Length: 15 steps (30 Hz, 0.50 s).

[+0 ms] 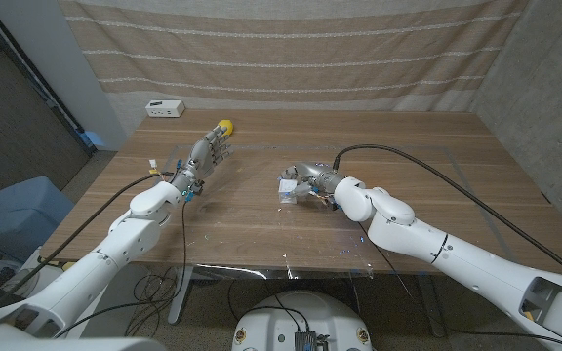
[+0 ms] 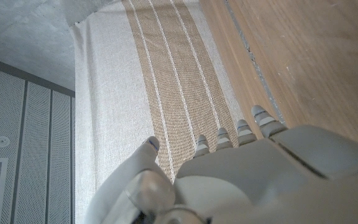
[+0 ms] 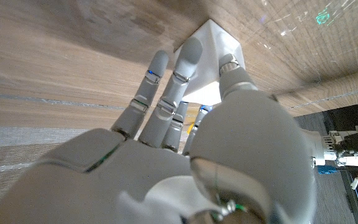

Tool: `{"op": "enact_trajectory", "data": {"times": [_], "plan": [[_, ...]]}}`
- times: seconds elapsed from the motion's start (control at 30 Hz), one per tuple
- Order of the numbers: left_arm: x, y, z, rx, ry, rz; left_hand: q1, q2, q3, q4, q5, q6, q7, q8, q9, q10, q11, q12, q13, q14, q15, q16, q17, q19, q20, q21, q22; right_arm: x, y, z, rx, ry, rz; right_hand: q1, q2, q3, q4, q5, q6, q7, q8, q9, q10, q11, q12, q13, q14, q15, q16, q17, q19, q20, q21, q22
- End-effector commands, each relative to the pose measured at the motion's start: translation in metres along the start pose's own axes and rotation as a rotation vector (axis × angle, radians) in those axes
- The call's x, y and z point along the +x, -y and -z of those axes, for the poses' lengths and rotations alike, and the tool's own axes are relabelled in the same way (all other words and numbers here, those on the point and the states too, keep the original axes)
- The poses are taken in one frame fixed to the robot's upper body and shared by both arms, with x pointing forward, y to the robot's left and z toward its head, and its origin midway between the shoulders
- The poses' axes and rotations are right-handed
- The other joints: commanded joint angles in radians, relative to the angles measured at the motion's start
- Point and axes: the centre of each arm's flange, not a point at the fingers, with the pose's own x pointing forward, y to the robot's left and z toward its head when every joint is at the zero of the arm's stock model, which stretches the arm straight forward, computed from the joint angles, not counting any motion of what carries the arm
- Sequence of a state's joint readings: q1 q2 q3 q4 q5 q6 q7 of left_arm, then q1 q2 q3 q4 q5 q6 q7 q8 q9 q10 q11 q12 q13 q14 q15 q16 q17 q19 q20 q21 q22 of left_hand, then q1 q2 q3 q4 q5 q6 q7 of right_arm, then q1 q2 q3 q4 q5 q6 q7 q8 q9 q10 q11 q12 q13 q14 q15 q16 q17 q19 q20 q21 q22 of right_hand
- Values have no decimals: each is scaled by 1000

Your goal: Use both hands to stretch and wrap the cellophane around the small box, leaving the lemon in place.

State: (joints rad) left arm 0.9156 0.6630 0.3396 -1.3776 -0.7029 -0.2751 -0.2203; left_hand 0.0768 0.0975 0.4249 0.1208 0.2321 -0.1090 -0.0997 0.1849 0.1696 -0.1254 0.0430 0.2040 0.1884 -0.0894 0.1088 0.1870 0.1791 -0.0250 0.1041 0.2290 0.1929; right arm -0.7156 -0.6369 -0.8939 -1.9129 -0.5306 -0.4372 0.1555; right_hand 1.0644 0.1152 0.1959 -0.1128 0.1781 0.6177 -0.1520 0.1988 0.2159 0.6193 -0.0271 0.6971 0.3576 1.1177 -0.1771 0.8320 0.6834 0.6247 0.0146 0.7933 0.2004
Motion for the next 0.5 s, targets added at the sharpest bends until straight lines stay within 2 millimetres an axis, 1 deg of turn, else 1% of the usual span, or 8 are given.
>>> {"op": "enact_trajectory", "data": {"times": [0.03, 0.13, 0.2, 0.3, 0.37, 0.4, 0.43, 0.5], "plan": [[3, -2, 2, -6, 1, 10, 10, 5, 2, -5, -4, -2, -1, -1, 6, -3, -8, 3, 1, -4, -2, -1, 2, 2, 14, -2, 3, -5, 6, 6, -5, -41, -13, -95, -12, -43, 20, 11, -13, 135, -38, -14, 376, 51, 54, 133, -27, 7, -18, -26, -11, 15, 8, -5], [4, -3, 2, -4, 2, 12, 10, 6, 2, -5, -4, -3, -2, -1, 6, -5, 4, 2, 1, -3, -2, -1, 2, 2, 15, -2, 3, -9, 13, 5, -3, -37, -5, -191, -42, -96, 59, 22, -97, 128, -33, -21, 338, 67, 37, 110, -62, 20, -49, -55, -21, 31, 7, -10], [5, -3, 2, -6, 2, 13, 10, 6, 2, -5, -4, -3, -2, -1, 6, -4, -4, 3, 1, -3, -2, -1, 2, 2, 16, -2, 3, -11, 16, 4, -11, -41, 0, -258, -71, -133, 84, 30, -150, 126, -30, -23, 300, 73, 17, 88, -95, 35, -85, -78, -36, 42, 0, -12], [6, -2, 2, -7, 1, 17, 10, 6, 2, -5, -4, -2, -1, -1, 6, -2, 6, 3, 1, -3, -2, -1, 2, 2, 16, -2, 3, -14, 21, 5, -9, -40, 11, -319, -99, -169, 108, 41, -188, 125, -25, -25, 244, 81, -10, 66, -140, 48, -135, -110, -56, 50, -12, -13], [7, -2, 3, -8, 1, 19, 10, 6, 2, -5, -4, -2, -2, -1, 6, -5, 4, 2, 1, -3, -1, -1, 2, 2, 16, -2, 3, -15, 22, 6, -10, -42, 22, -349, -117, -192, 121, 54, -209, 121, -22, -25, 181, 80, -41, 46, -182, 58, -173, -129, -71, 51, -21, -14], [7, -2, 3, -7, 1, 19, 10, 6, 2, -5, -4, -3, -2, -1, 6, -7, -22, 1, 1, -3, -1, -1, 3, 3, 17, -3, 3, -15, 22, 7, -10, -43, 25, -359, -127, -205, 125, 65, -228, 118, -21, -25, 127, 76, -69, 32, -215, 56, -200, -141, -80, 53, -27, -14], [7, -2, 3, -7, 1, 20, 10, 6, 2, -4, -5, -2, -2, -1, 6, -2, 6, 3, 2, -3, -1, -1, 3, 2, 17, -3, 3, -16, 23, 8, -10, -43, 28, -368, -138, -218, 128, 74, -240, 116, -19, -25, 79, 81, -96, 21, -242, 65, -221, -152, -87, 54, -32, -14], [8, -2, 3, -4, 0, 20, 10, 6, 2, -4, -5, -3, -3, -1, 6, -6, -6, 2, 2, -3, -1, -1, 3, 2, 17, -3, 3, -17, 23, 9, -12, -40, 33, -372, -148, -235, 132, 95, -259, 106, -13, -25, -7, 72, -149, -2, -304, 68, -263, -169, -102, 57, -42, -13]]}}
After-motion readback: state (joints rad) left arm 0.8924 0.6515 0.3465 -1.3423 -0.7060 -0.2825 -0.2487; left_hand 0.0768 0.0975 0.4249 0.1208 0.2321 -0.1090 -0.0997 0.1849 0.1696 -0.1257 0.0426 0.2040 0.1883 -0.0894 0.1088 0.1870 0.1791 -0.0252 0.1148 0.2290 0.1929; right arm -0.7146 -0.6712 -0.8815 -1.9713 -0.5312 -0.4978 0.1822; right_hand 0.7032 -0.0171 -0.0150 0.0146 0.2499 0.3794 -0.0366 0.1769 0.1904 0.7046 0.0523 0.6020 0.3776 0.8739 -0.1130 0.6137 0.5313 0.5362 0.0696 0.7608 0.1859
